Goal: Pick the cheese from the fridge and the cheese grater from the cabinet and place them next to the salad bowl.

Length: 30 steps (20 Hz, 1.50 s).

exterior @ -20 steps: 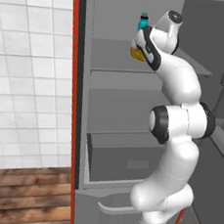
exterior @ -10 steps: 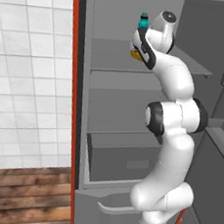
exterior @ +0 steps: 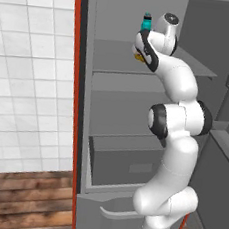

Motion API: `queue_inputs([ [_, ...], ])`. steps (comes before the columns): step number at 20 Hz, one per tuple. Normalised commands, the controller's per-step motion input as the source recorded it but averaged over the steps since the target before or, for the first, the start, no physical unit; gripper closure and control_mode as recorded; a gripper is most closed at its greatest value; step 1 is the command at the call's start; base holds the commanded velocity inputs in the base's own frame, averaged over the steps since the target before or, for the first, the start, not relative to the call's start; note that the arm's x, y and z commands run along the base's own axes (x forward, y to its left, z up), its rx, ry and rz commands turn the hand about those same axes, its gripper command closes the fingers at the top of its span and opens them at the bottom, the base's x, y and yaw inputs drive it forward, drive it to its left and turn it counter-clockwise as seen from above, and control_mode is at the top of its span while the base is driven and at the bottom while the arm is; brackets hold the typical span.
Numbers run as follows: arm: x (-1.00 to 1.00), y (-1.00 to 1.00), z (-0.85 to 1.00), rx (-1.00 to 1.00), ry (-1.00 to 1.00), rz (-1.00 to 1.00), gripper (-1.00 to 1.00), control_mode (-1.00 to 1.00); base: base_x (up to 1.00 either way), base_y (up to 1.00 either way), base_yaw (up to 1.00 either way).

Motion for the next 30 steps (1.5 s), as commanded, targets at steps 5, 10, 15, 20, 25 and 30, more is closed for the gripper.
queue_inputs([
  [5,0.00,0.06,-0.09,0.01,0.00,0.00,1.00,-1.00,0.00,0.00,0.00],
  [10,0.00,0.07,-0.17,0.07,-0.01,0.00,1.00,-1.00,0.00,0.00,0.00],
  [15,0.00,0.01,-0.15,0.10,-0.01,0.00,1.00,-1.00,0.00,0.00,0.00],
  [20,-0.01,-0.01,-0.01,0.03,-0.03,-0.01,1.00,-1.00,0.00,0.00,0.00],
  [25,-0.35,0.01,0.28,-0.03,-0.01,-0.12,1.00,-1.00,0.00,0.00,0.00],
  [30,-0.77,0.00,0.36,0.00,-0.04,-0.12,1.00,-1.00,0.00,0.00,0.00],
])
